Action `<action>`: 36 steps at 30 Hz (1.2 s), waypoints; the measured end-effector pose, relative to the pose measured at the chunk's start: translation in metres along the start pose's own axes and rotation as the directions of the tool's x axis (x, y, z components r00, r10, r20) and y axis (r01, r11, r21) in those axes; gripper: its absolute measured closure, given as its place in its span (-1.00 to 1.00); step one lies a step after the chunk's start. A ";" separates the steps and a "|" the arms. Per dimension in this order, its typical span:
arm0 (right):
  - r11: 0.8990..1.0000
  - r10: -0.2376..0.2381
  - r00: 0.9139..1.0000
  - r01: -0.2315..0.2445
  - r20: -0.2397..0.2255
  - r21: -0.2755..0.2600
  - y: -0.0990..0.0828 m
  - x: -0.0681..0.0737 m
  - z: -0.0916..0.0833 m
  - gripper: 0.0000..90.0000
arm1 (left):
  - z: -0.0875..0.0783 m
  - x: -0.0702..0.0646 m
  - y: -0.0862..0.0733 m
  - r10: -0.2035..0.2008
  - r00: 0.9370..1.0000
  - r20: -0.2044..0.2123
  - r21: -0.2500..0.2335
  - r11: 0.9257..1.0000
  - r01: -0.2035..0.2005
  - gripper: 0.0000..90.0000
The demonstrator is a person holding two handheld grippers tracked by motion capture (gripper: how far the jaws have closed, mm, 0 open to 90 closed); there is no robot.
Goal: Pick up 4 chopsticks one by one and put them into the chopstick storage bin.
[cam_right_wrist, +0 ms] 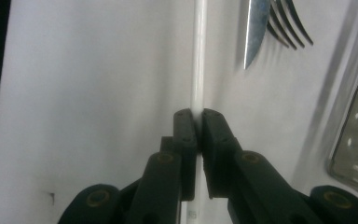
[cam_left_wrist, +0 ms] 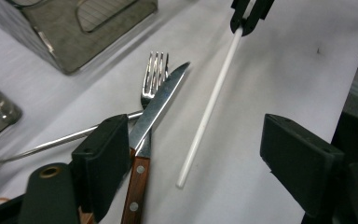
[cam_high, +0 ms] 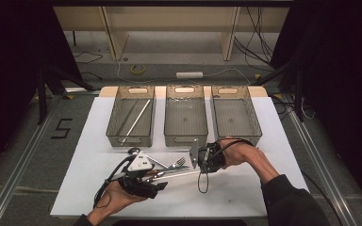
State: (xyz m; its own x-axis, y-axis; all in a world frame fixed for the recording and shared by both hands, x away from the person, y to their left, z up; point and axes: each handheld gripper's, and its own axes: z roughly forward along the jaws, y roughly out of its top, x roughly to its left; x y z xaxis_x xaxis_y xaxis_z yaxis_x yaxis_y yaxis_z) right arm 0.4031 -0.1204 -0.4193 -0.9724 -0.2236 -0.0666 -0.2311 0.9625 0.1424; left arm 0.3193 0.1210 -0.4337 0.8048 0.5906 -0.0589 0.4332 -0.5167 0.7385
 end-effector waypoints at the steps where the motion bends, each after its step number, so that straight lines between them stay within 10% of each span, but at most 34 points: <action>1: 1.000 -0.013 1.000 0.013 -0.002 0.003 0.001 0.000 -0.001 0.90 | 0.002 -0.001 0.001 0.010 1.000 0.002 0.007 1.000 -0.010 -0.45; 12: 0.999 -0.039 0.999 0.039 0.008 0.004 0.011 0.003 -0.004 0.90 | 0.014 -0.013 0.005 0.167 0.986 0.008 0.064 0.984 -0.167 0.02; 36: 0.998 -0.068 0.998 0.068 0.002 0.000 0.019 0.004 -0.005 0.90 | 0.019 -0.012 0.005 0.206 0.977 0.044 0.111 0.971 -0.210 0.60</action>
State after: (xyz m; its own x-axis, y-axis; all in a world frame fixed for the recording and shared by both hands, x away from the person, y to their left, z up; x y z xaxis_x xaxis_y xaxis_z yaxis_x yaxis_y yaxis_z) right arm 0.3944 -0.1035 -0.4114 -0.9544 -0.2880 -0.0783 -0.2965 0.9451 0.1375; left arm 0.3195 0.0996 -0.4421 0.8938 0.4436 0.0655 0.2968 -0.6949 0.6550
